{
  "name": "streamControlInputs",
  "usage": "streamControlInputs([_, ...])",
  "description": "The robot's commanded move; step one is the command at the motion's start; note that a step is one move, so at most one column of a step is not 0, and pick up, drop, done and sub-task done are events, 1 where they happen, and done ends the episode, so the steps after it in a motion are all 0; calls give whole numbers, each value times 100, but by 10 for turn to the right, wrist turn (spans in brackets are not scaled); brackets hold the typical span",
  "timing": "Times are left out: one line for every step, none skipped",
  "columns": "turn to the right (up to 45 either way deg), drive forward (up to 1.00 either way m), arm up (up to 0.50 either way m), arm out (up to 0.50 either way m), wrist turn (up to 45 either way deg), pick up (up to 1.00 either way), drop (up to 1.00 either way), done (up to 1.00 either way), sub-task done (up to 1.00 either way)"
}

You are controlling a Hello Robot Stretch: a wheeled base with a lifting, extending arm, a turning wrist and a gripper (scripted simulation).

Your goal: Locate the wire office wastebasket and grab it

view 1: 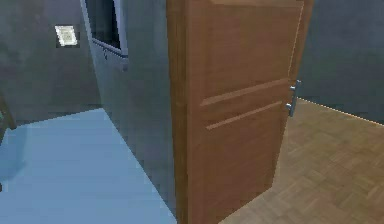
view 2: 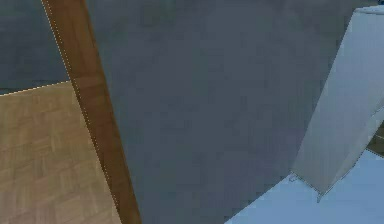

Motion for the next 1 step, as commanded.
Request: streamControlInputs([30, 0, 0, 0, 0, 0, 0, 0, 0])
